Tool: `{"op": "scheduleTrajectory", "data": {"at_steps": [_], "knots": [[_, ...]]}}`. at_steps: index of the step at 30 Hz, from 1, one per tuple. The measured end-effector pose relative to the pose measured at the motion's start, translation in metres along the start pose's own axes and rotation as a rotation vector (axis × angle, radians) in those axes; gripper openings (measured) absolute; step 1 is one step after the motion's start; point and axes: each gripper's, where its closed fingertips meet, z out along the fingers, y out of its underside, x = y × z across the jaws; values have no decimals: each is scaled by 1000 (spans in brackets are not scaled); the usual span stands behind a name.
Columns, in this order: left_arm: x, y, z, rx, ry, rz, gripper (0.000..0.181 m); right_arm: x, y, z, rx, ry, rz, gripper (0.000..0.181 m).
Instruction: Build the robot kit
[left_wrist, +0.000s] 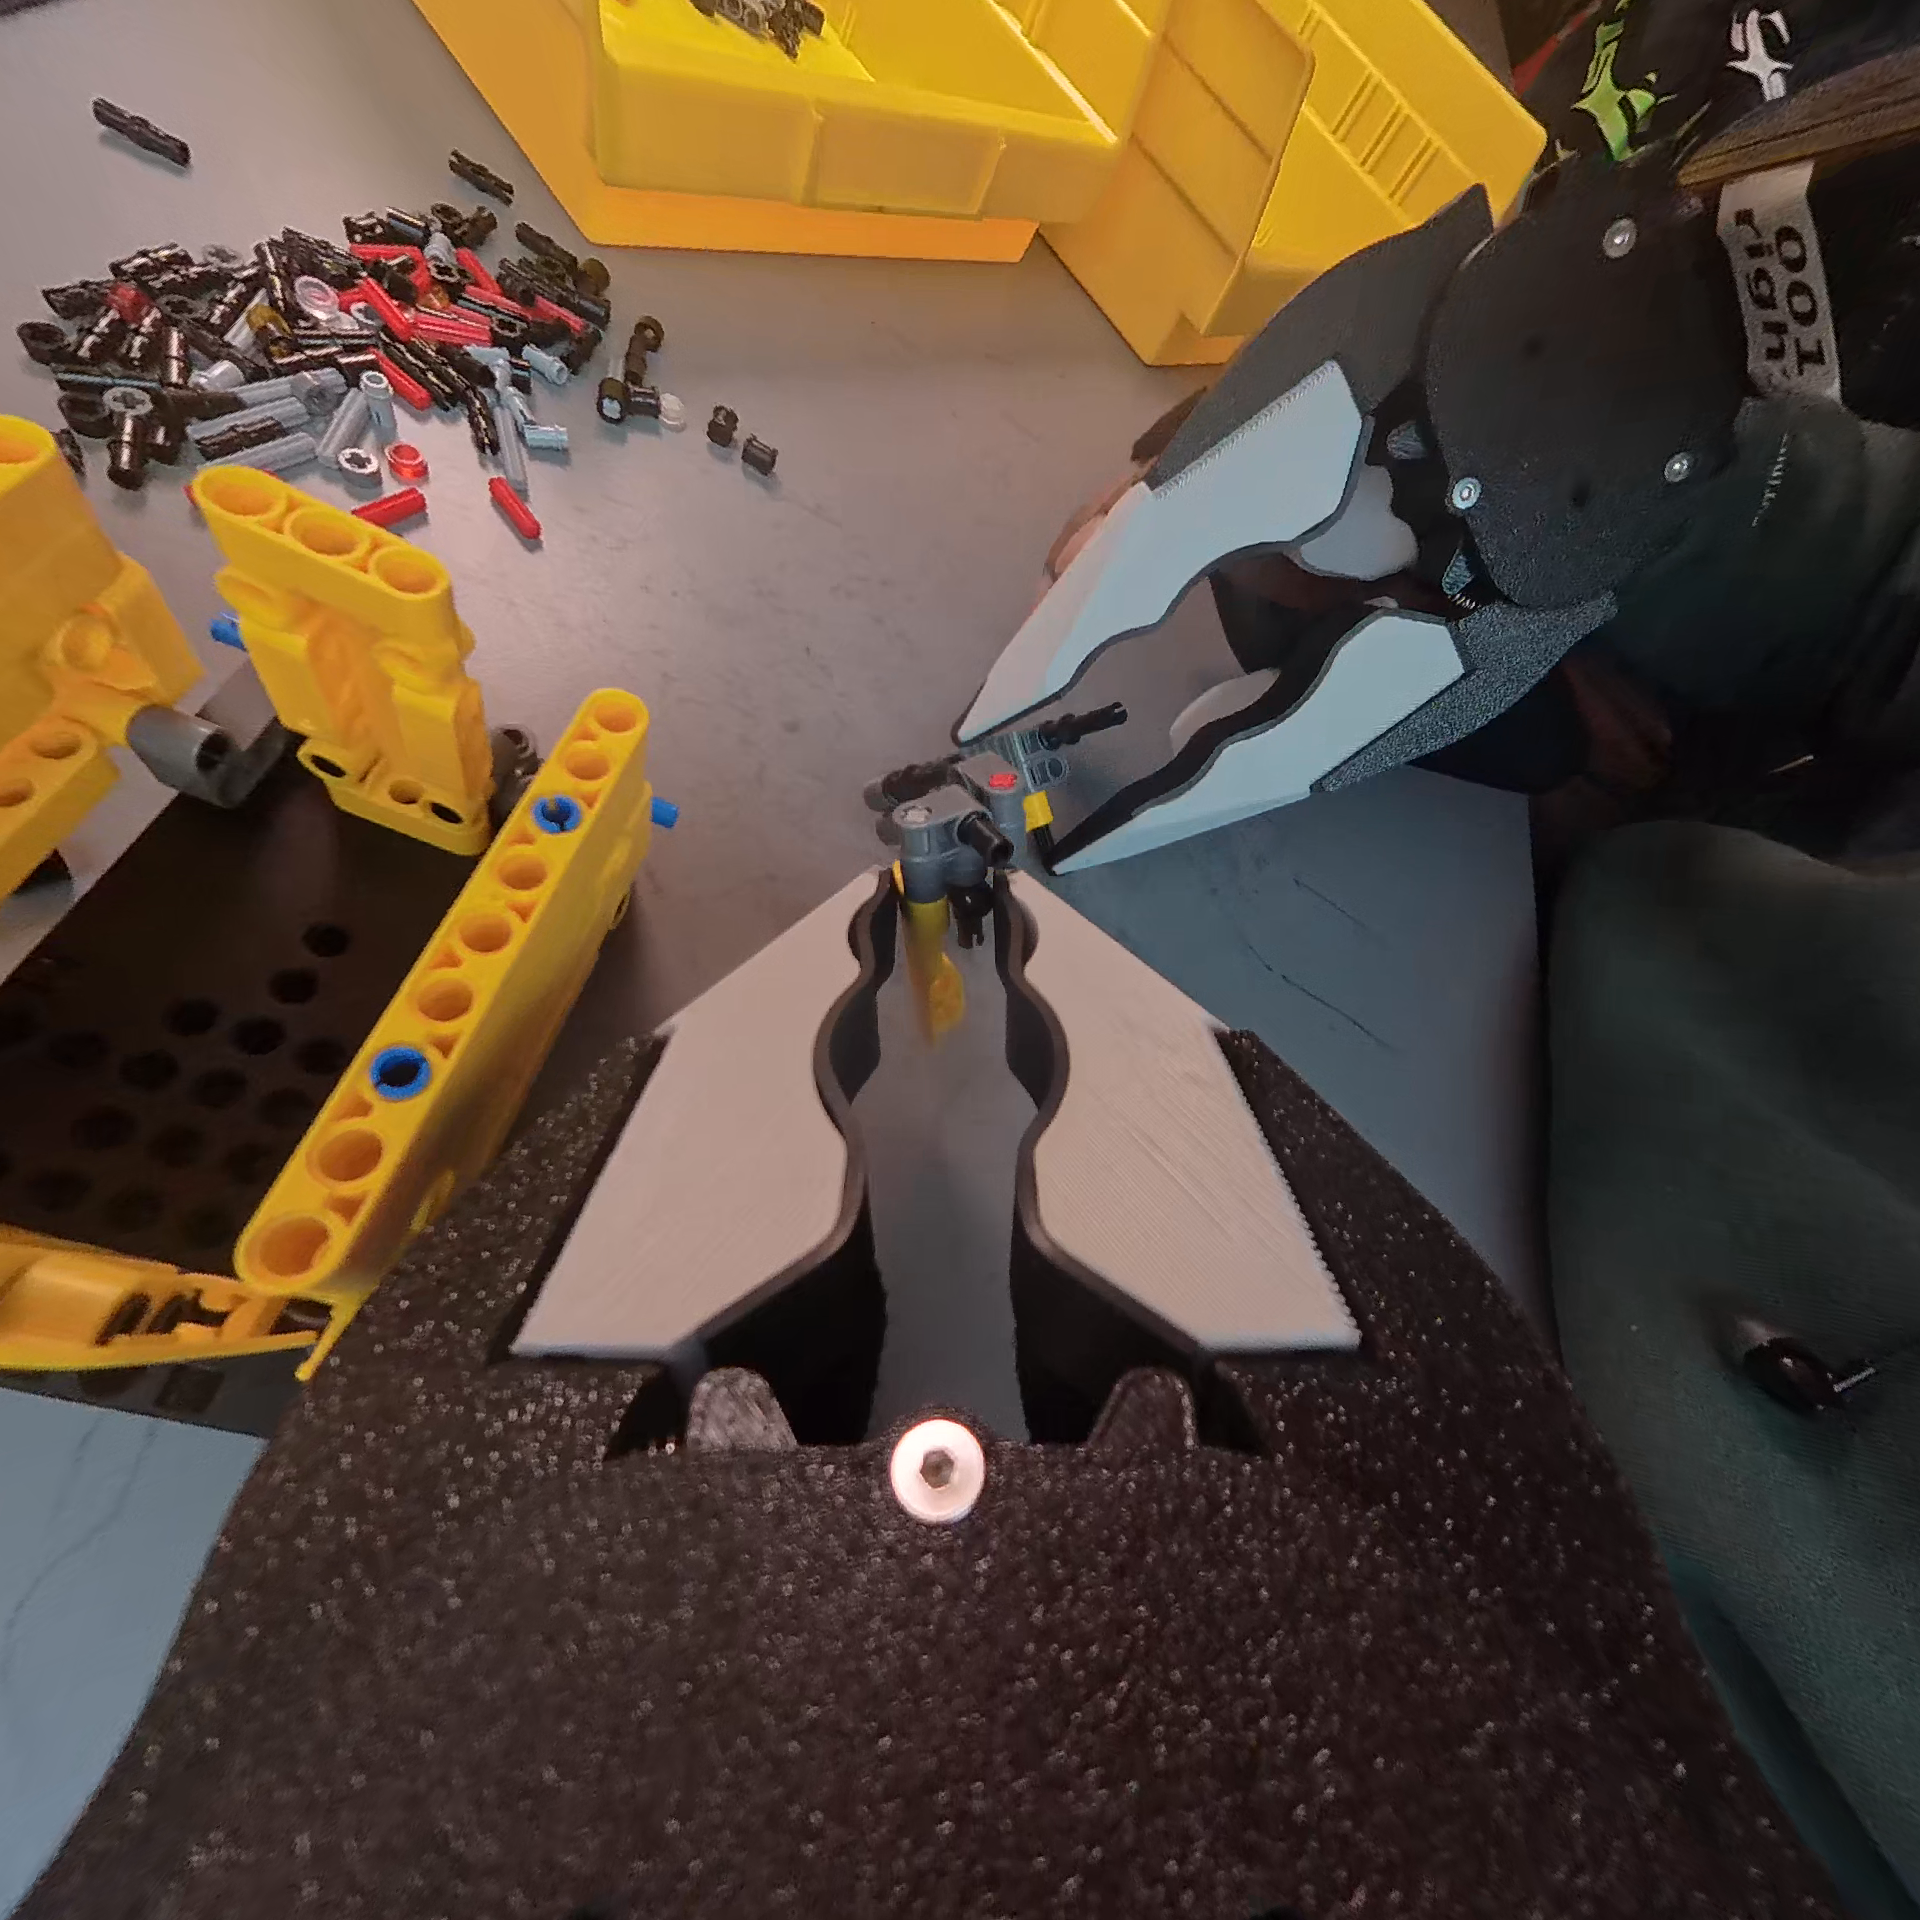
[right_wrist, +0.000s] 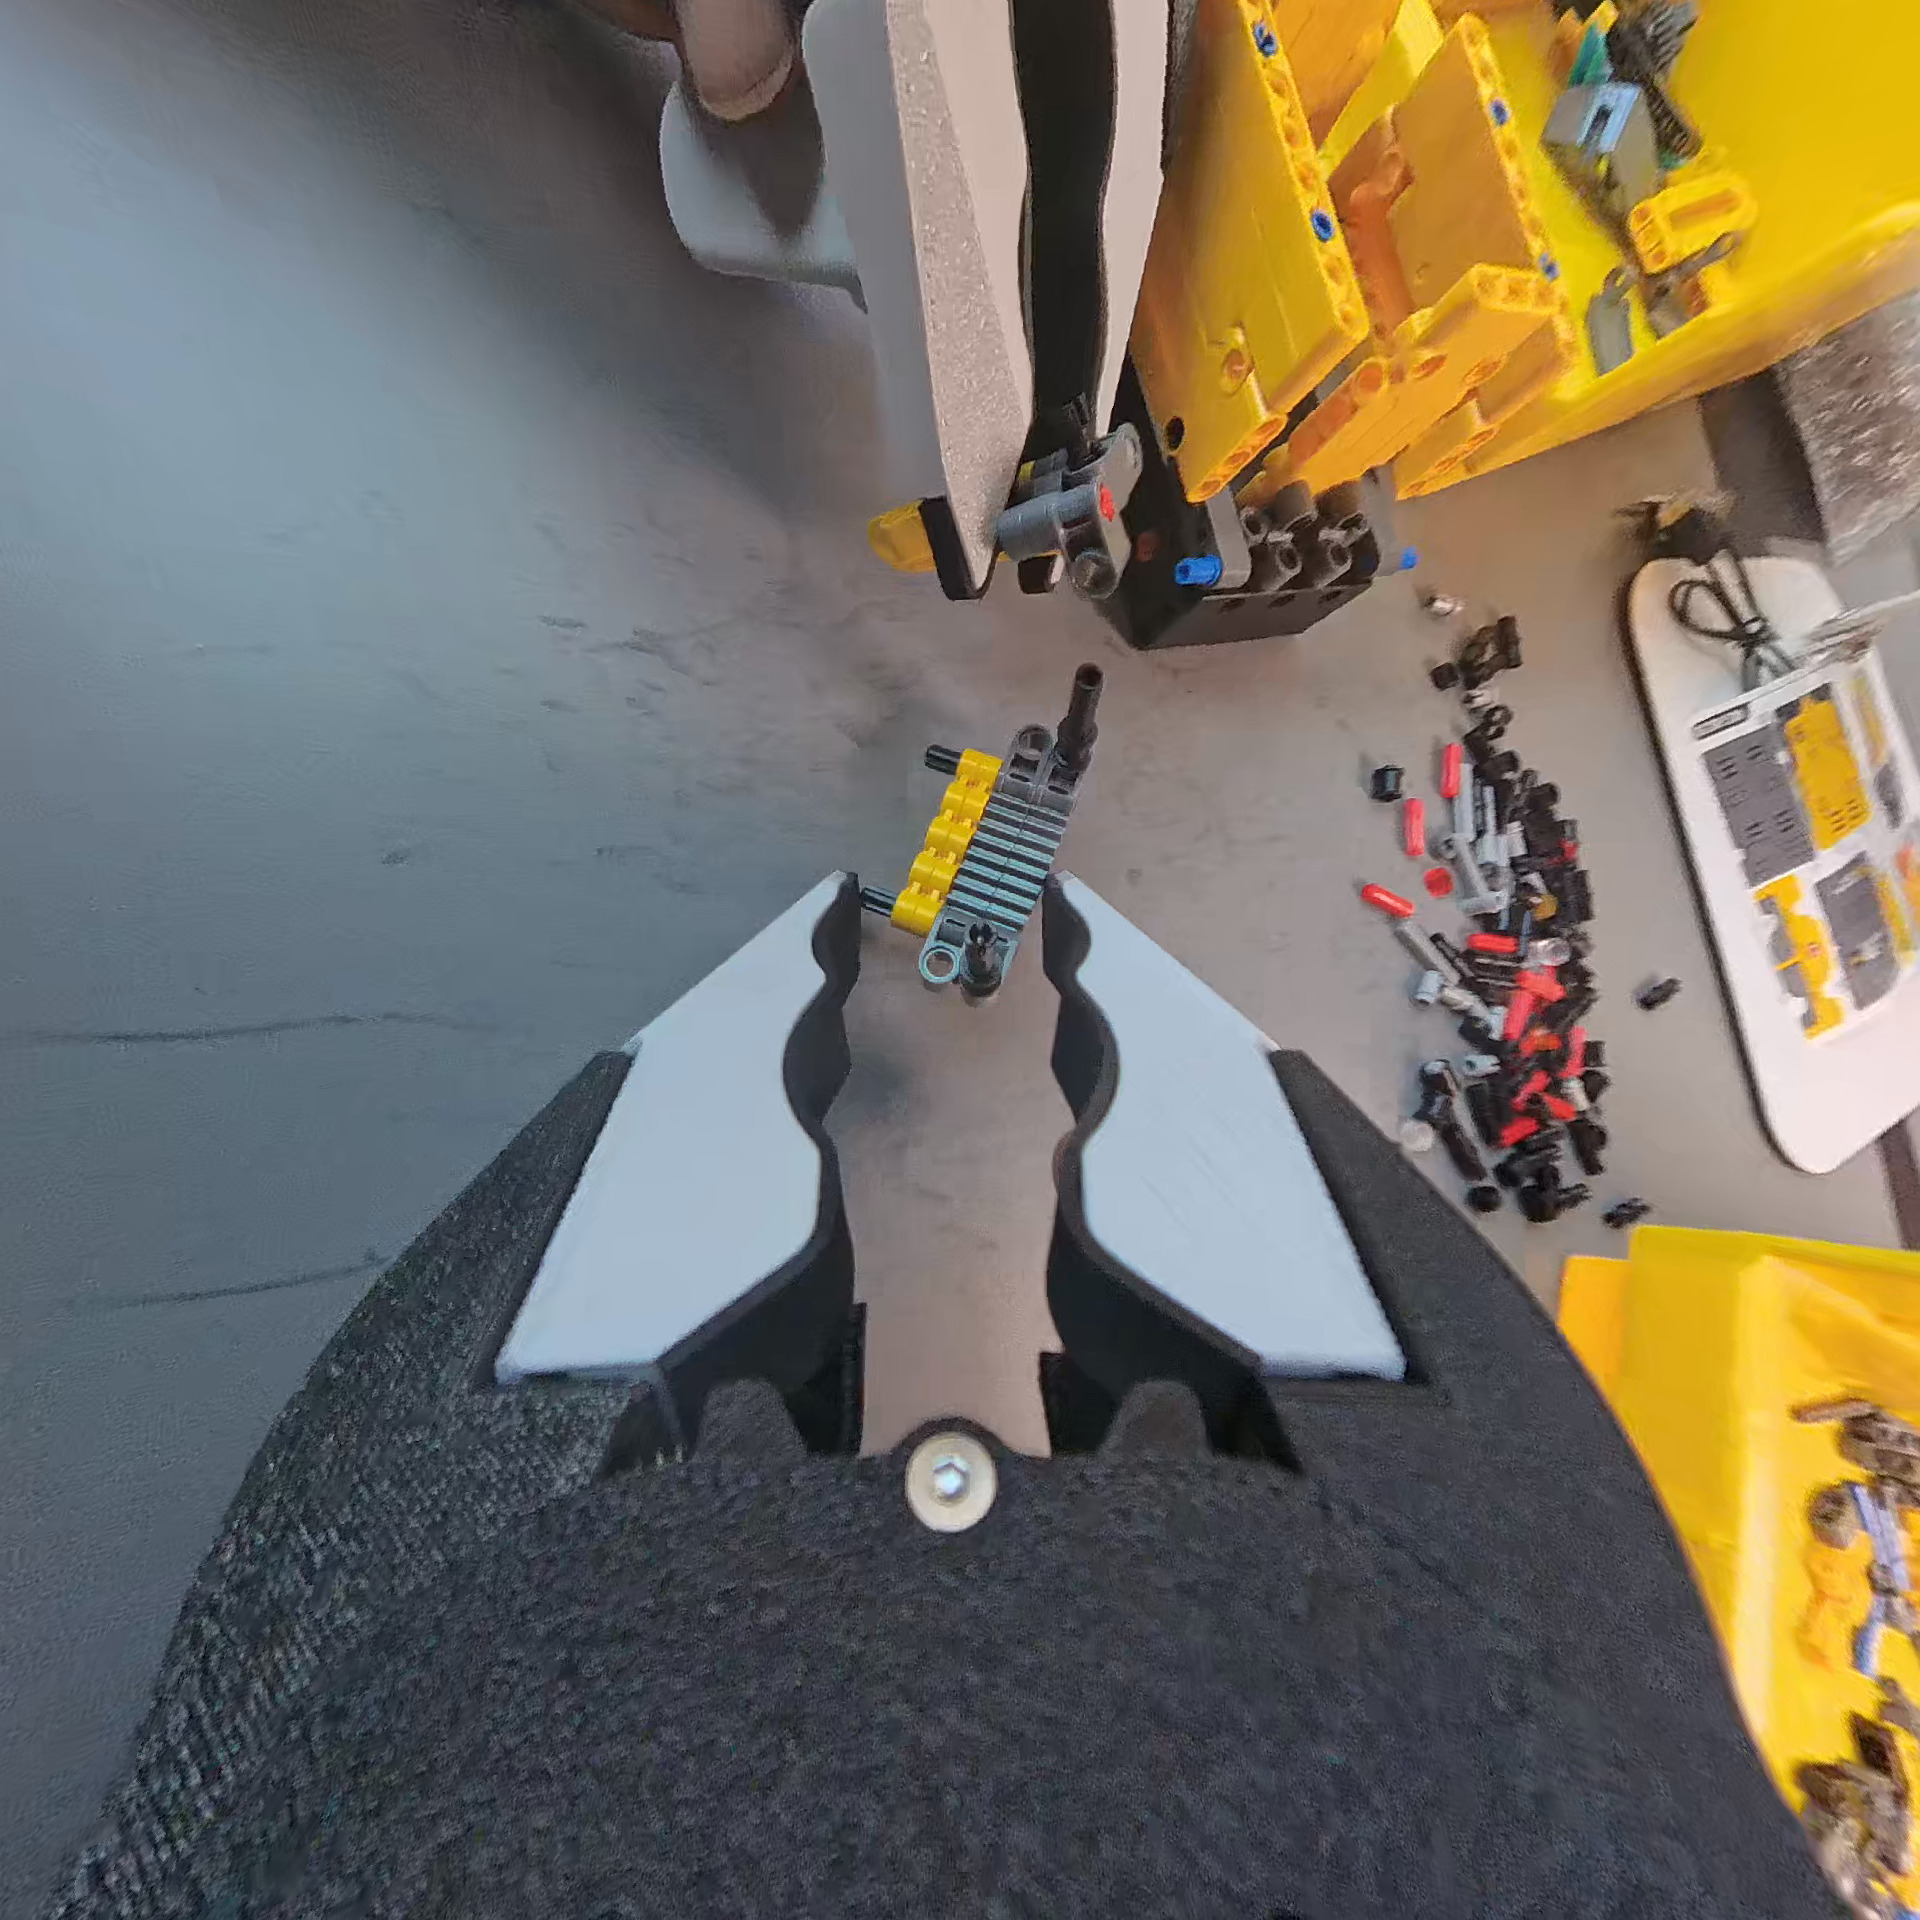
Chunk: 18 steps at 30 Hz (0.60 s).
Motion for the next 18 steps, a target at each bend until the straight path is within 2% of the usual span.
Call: {"op": "scheduleTrajectory", "data": {"at_steps": [4,8,13,18], "knots": [[1,0,0,5,9,-3,17,10,-6,-2,48,77,-98,35],[10,-4,0,27,78,-7,17,15,-11,-5,79,151,-245,35],[28,-5,-1,39,219,-23,17,13,-11,-10,102,201,-509,35],[37,1,1,1,264,11,17,9,-8,-9,104,233,-781,35]]}}
